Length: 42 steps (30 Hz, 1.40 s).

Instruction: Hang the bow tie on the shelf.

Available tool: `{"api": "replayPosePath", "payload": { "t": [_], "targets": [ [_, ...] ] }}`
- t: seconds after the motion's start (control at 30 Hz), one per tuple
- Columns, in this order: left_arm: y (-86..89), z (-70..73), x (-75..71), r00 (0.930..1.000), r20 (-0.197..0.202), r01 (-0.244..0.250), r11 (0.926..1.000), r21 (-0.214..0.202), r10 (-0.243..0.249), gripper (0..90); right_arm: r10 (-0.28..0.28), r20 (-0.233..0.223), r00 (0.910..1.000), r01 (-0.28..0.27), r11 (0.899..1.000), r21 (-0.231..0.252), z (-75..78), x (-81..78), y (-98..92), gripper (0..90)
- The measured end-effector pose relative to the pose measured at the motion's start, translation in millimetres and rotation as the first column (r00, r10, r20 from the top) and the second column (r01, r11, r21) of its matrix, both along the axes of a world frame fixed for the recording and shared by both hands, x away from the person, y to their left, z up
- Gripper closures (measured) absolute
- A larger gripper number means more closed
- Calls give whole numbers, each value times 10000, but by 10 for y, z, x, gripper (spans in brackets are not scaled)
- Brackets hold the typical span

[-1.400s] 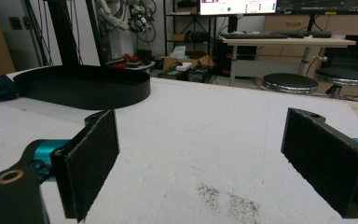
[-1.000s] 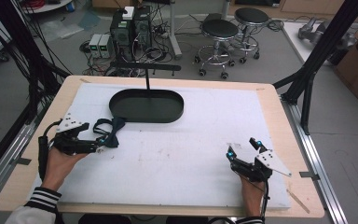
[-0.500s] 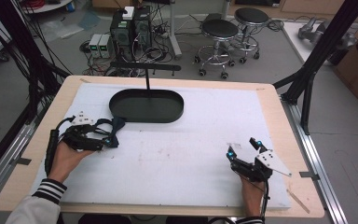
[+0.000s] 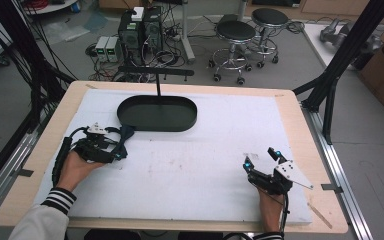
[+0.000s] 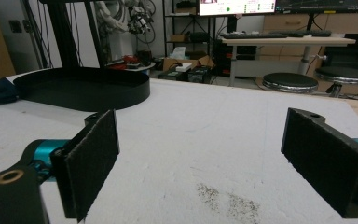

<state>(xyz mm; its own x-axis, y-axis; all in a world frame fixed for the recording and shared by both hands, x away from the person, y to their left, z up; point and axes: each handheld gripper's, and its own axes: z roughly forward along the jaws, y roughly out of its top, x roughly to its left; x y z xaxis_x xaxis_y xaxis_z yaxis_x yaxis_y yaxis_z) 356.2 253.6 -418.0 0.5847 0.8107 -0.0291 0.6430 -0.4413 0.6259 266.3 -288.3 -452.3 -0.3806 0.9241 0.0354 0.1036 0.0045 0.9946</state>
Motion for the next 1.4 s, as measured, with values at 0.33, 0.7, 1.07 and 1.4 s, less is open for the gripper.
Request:
{"api": "replayPosePath", "payload": {
  "t": [0.33, 0.7, 1.07, 1.4],
  "targets": [
    [-76, 35, 50, 9992, -360, 168, 9989, 438, -152, 413, -13, 0, 10000, 13, 10000, 16, -1, 2, -6, 103],
    [-91, -17, 83, 9953, -972, 17, 9986, 530, 35, 474, -6, -17, 10000, 7, 10000, 40, 0, 2, -5, 103],
    [-102, -27, 109, 9959, -904, 86, 9997, 245, -63, 708, -12, -18, 10000, 12, 10000, 45, 0, 2, -6, 103],
    [-123, -13, 90, 9967, -816, -5, 10000, 79, 11, 844, -23, -12, 10000, 23, 10000, 36, 0, 1, -5, 103]
  ]
}}
